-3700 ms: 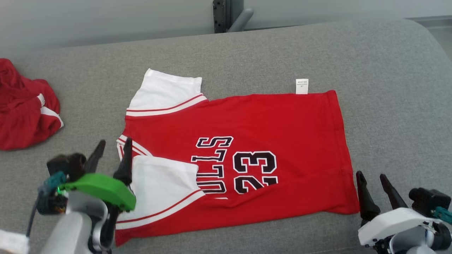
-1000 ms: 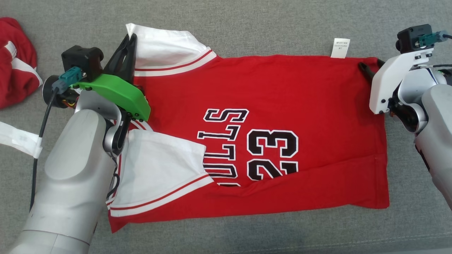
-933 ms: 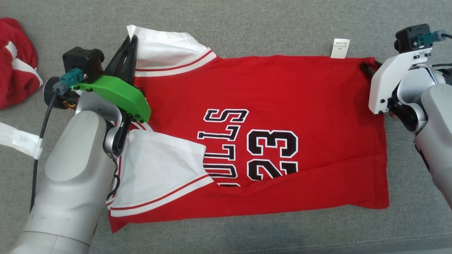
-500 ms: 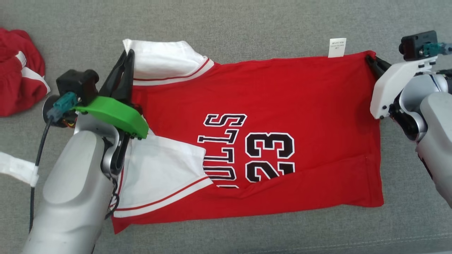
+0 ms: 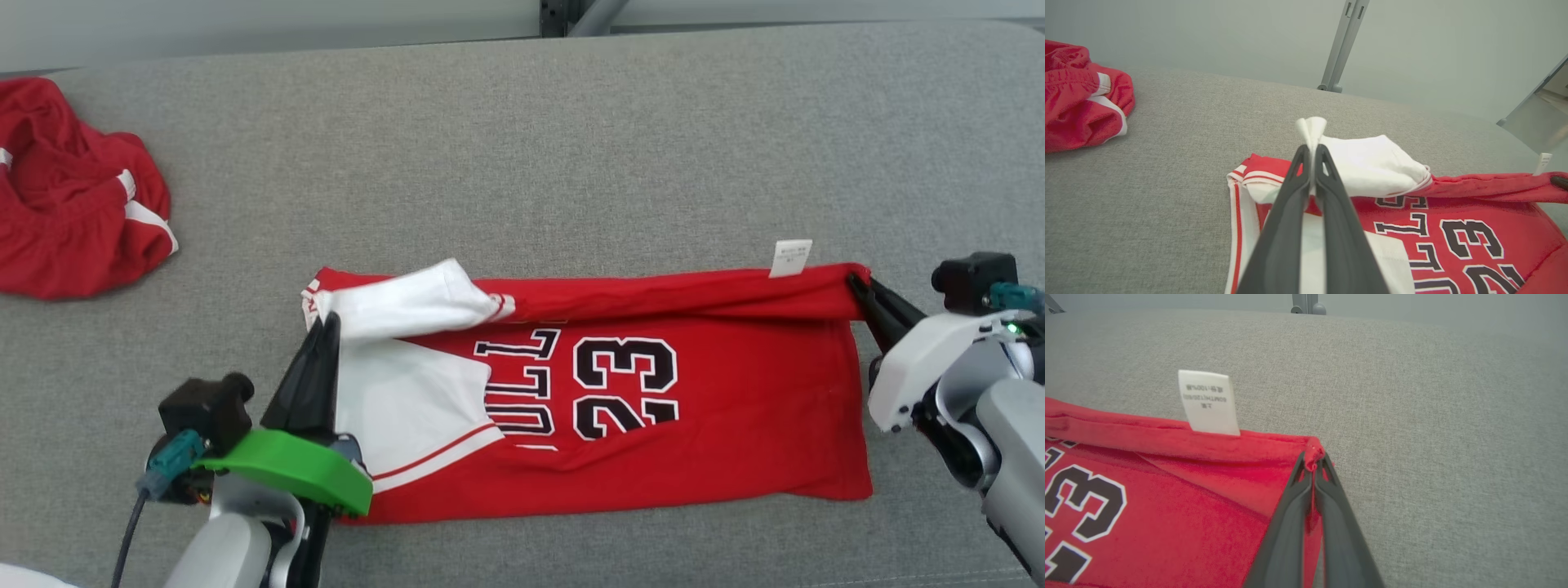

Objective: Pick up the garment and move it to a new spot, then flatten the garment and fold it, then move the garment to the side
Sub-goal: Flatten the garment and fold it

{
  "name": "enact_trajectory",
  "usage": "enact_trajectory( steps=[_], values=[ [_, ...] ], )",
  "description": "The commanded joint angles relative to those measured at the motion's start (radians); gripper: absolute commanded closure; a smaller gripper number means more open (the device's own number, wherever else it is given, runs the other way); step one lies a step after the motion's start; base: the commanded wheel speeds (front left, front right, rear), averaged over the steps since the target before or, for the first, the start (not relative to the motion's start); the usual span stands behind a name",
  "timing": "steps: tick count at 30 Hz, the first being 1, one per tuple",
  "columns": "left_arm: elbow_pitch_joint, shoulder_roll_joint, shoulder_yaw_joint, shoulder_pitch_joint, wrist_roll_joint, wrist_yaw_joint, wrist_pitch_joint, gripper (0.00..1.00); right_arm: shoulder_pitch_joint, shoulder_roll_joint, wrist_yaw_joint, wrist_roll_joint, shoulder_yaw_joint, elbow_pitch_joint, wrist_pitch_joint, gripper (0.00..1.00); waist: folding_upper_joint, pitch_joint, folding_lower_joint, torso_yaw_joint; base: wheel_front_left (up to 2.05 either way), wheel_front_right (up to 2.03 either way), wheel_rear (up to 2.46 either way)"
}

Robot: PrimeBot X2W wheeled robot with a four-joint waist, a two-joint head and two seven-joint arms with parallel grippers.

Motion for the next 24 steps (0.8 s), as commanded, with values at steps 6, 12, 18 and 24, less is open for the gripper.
enact_trajectory(
  steps=[6,12,18,24],
  values=[
    [-0.064,-0.005,0.001,0.133,-0.037,0.046,0.024,1.0,0.121,-0.006,-0.002,0.018,-0.017,-0.047,-0.032,1.0,0.0,-0.059,0.0,0.028,0.0,0.0,0.0],
    [-0.021,-0.017,-0.01,0.166,-0.053,0.046,0.023,1.0,0.172,0.01,-0.002,-0.002,-0.035,-0.047,-0.044,1.0,0.0,-0.069,0.0,0.023,0.0,0.0,0.0],
    [0.025,-0.029,-0.01,0.194,-0.064,0.043,0.001,0.55,0.228,0.041,-0.002,-0.027,-0.067,-0.033,-0.096,0.0,0.0,-0.077,0.0,0.013,0.0,0.0,0.0],
    [0.022,-0.03,0.013,0.272,-0.109,0.039,-0.031,0.0,0.333,0.087,-0.002,-0.066,-0.148,-0.039,-0.167,0.0,0.0,-0.1,0.0,0.004,0.0,0.0,0.0]
  ],
)
